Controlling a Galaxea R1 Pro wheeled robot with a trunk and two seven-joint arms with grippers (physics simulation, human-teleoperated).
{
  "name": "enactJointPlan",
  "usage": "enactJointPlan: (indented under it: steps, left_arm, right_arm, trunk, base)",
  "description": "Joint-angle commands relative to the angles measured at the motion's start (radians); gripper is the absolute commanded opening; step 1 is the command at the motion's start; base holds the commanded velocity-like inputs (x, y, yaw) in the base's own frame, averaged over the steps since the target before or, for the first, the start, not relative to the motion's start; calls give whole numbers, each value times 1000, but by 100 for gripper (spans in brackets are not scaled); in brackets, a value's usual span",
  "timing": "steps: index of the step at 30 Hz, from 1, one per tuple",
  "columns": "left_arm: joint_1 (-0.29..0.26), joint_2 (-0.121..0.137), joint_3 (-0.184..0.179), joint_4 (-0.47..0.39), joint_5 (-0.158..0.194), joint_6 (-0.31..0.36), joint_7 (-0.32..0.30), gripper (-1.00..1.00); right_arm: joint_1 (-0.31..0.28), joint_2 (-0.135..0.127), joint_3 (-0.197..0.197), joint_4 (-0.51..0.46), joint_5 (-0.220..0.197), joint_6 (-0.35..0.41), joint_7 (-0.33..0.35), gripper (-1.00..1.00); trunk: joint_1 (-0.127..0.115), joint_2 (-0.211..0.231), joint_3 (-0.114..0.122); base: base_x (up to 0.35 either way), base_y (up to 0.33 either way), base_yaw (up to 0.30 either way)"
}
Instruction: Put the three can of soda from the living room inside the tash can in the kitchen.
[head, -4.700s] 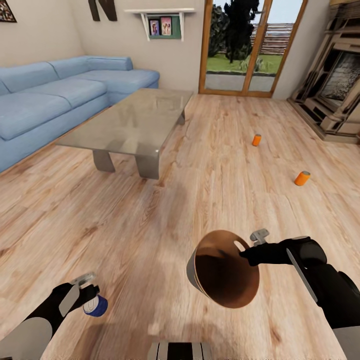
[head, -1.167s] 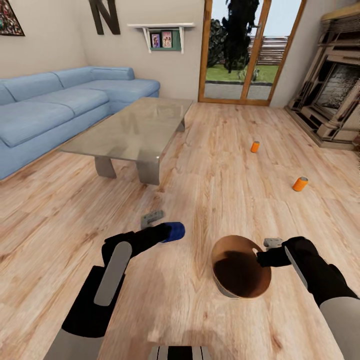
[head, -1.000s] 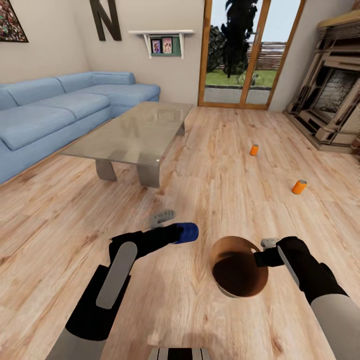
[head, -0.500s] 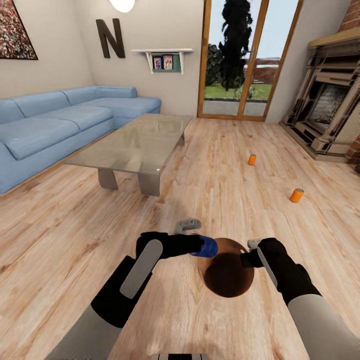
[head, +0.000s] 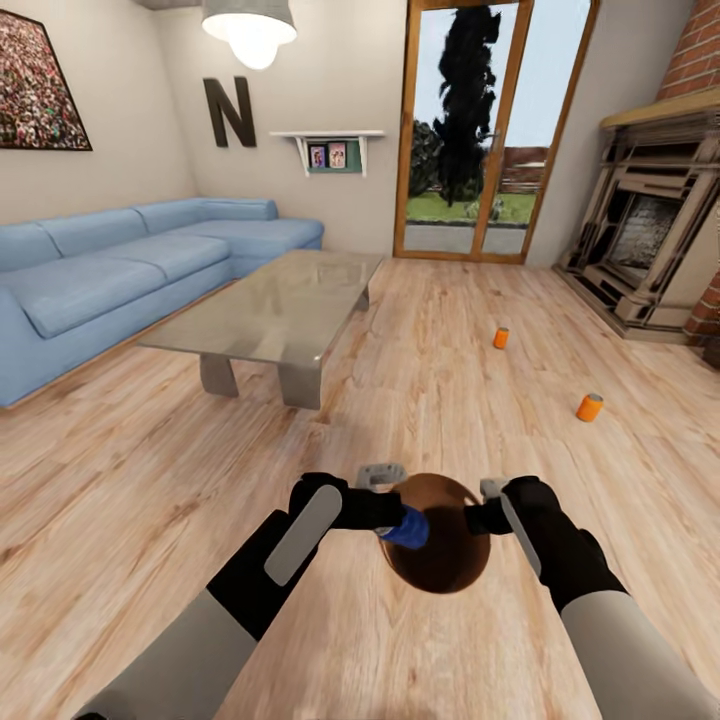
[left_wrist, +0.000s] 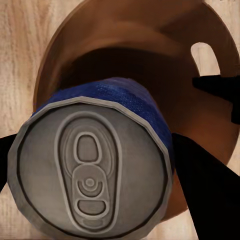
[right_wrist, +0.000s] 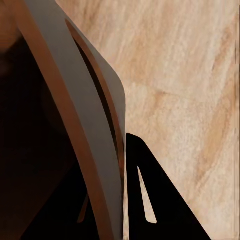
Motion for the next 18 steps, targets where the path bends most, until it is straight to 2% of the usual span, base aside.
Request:
enactJointPlan:
  steps: [1,4,7,13,18]
  left_arm:
    - [-1,0,0,3,0,0,-1,-100]
    - [-1,0,0,4,1,-2,-2,-100]
    - [-1,-1,0,5,0,-4,-1,-100]
    - [-2,-1,0,7,-4,-6,1,-100]
    - [-2,2,0,42,-9,-3,3,-100]
  right_arm:
    - [0,1,0,-2,-7,1,4,-100]
    - [3,5,3,-2,-6,1,5,-100]
    - [17,36,9,4,-3,1,6,-100]
    - [57,74,16,2,-3,1,7,-100]
    - [65,79,15,-5,-5,1,7,-100]
  trunk:
    - [0,0,4]
    - [-2,1,16]
    - [-3,2,27]
    - [-6,3,50]
    - [-8,4,70]
  base:
    - [0,0,0]
    - [0,0,0]
    - [0,0,0]
    - [0,0,0]
    - [0,0,0]
